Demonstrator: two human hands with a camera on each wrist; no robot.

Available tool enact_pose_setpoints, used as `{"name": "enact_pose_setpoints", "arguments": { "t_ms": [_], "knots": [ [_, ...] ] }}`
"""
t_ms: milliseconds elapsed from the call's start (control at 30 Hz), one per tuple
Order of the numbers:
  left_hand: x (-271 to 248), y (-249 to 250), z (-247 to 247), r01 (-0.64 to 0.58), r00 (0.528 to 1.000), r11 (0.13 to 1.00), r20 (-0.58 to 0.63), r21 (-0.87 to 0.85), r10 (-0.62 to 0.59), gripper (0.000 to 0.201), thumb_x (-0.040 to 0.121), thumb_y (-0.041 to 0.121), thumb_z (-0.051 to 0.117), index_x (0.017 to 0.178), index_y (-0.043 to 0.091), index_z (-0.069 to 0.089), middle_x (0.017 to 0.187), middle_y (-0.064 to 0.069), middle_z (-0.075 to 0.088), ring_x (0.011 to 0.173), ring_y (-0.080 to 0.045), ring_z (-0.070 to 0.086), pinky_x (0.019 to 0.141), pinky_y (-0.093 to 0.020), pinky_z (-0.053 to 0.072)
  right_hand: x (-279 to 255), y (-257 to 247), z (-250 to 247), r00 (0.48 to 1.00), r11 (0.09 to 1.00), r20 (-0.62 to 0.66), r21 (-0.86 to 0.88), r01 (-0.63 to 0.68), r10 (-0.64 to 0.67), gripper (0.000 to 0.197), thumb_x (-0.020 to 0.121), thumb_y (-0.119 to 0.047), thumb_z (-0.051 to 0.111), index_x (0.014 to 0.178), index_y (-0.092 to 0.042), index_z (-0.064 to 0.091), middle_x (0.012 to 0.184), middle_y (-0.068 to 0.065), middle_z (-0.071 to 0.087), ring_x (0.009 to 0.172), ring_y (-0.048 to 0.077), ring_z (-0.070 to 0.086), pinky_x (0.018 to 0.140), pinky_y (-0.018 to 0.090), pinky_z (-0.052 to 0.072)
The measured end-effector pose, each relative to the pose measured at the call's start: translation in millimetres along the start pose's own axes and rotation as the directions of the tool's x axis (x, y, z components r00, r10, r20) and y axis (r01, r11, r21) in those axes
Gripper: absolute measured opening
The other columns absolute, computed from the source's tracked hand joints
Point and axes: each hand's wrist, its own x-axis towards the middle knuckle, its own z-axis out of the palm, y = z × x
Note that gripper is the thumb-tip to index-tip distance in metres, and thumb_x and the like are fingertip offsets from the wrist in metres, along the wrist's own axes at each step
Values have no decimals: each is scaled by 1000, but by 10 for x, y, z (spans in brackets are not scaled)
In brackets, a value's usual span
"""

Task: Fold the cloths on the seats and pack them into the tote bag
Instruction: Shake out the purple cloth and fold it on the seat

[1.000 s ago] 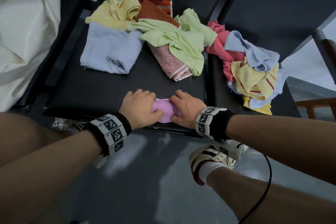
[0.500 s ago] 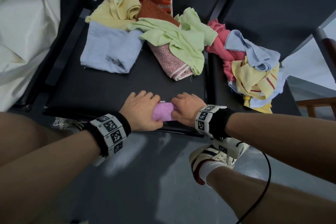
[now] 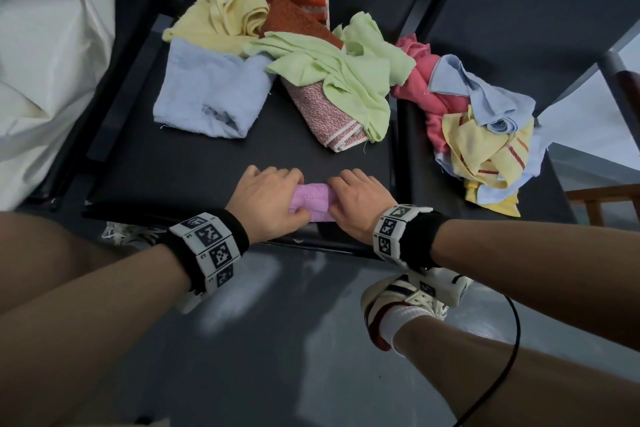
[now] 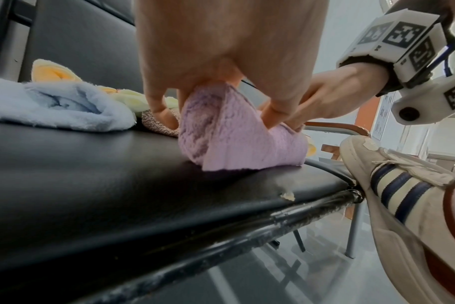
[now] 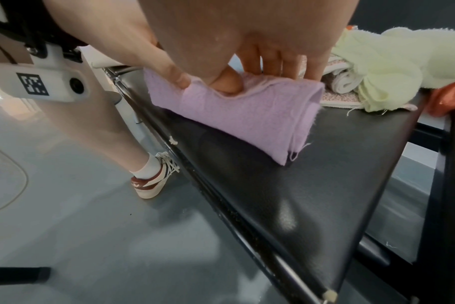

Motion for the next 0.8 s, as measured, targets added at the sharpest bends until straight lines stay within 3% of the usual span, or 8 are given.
{"name": "enact_pose_setpoints", "arguments": {
  "t_ms": [67, 133, 200, 300, 367, 467, 600, 800],
  "knots": [
    [-1, -11, 28, -22, 998, 1000, -51, 15, 23, 58, 71, 55, 32, 101, 17, 64, 103, 2, 60, 100, -22, 54, 81, -38, 36, 7, -1, 65, 1000, 999, 17, 46, 15, -16, 71, 80, -41, 12, 113, -4, 62, 105, 12, 64, 97, 34, 58, 81, 44, 47],
    [-7, -9, 52, -42, 996, 998, -74, 37, 45, 61, 72, 53, 28, 99, 15, 68, 100, 1, 62, 96, -24, 56, 80, -39, 38, 14, 27, 96, 997, 995, 63, 95, 27, -33, 80, 79, -42, 9, 129, 1, 55, 122, 18, 62, 110, 38, 57, 95, 46, 46],
    [-15, -7, 83, -52, 996, 998, -74, 42, 55, 64, 75, 48, 28, 112, 14, 67, 95, -2, 66, 90, -26, 62, 81, -40, 41, 10, 47, 81, 993, 994, 110, 102, 24, -35, 82, 81, -42, 11, 141, 4, 42, 139, 20, 51, 126, 37, 49, 109, 44, 36],
    [-35, 9, 140, -92, 990, 992, -100, 85, 100, 62, 80, 38, 29, 124, 11, 64, 89, -6, 69, 79, -29, 65, 75, -40, 46, -29, 46, 48, 988, 997, 149, 77, 14, -26, 82, 84, -47, 18, 151, 0, 23, 155, 17, 32, 143, 30, 30, 119, 39, 20],
    [-49, 20, 183, -107, 990, 986, -83, 128, 118, 60, 82, 36, 26, 122, 11, 64, 96, -5, 67, 81, -29, 63, 72, -40, 45, -61, 36, 58, 983, 999, 184, 29, 21, -26, 82, 90, -50, 35, 154, -3, 12, 160, 14, 20, 148, 27, 17, 121, 39, 13],
    [-92, 33, 243, -115, 985, 980, -105, 163, 133, 63, 83, 37, 29, 128, 5, 60, 106, -8, 65, 87, -30, 60, 70, -41, 43, -78, 24, 102, 978, 996, 204, -69, 49, -33, 95, 87, -49, 55, 155, -6, 4, 162, 11, 10, 150, 25, 8, 122, 39, 9],
    [-142, 9, 341, -100, 987, 979, -110, 177, 121, 73, 82, 50, 38, 137, 4, 50, 120, -10, 59, 99, -32, 56, 73, -42, 41, -29, 11, 154, 981, 987, 192, -153, 45, -15, 100, 84, -43, 61, 154, -7, 1, 162, 10, 8, 150, 27, 6, 121, 44, 11],
    [-152, -89, 380, -75, 991, 974, -97, 216, 98, 93, 69, 70, 60, 141, 12, 46, 132, -10, 52, 118, -35, 49, 89, -47, 43, 77, -36, 117, 955, 973, 291, -229, 11, 57, 110, 80, -46, 65, 154, -9, -7, 162, 11, -3, 149, 33, -1, 118, 54, 17]
  ]
}}
